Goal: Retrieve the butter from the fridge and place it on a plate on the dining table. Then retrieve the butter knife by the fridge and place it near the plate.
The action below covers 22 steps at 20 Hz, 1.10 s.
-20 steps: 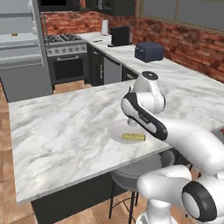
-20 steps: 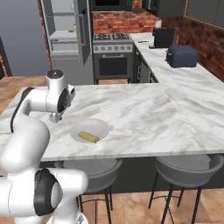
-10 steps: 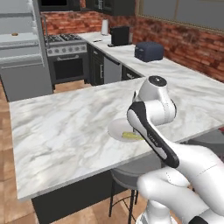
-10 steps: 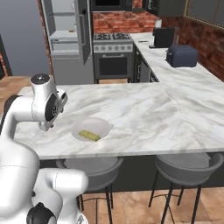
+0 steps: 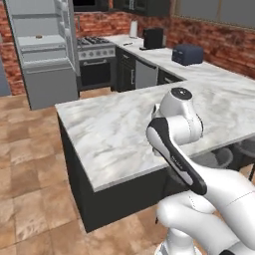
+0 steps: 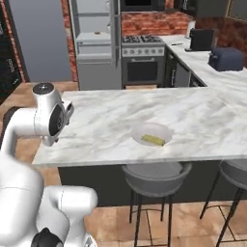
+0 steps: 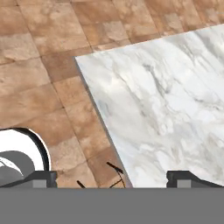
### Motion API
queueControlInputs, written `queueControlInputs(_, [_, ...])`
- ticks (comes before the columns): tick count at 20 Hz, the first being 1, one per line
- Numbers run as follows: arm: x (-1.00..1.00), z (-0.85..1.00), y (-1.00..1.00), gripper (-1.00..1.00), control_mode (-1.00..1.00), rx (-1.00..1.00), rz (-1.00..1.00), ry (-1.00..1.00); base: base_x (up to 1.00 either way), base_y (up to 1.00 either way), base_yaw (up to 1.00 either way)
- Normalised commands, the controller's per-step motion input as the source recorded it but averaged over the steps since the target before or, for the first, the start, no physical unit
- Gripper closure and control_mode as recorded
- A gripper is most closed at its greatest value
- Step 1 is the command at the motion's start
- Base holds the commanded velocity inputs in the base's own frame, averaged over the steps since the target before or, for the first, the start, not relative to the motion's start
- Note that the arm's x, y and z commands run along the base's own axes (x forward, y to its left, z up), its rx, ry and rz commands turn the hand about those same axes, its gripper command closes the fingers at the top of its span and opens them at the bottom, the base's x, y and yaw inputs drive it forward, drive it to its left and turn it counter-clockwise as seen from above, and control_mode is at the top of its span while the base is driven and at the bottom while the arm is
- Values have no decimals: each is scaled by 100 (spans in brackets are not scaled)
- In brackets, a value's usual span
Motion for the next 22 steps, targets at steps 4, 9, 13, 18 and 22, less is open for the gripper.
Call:
queueControlInputs(4, [0,0,0,-100,100,0,0,0,-63,100,0])
queueControlInputs(9, [0,0,0,-100,100,0,0,0,-25,100,0])
queueControlInputs(13, [0,0,0,-100,100,0,0,0,20,100,0])
queueControlInputs(18, [0,0,0,-100,100,0,0,0,91,100,-10])
queueControlInputs(22, [0,0,0,-100,100,0,0,0,100,100,-21])
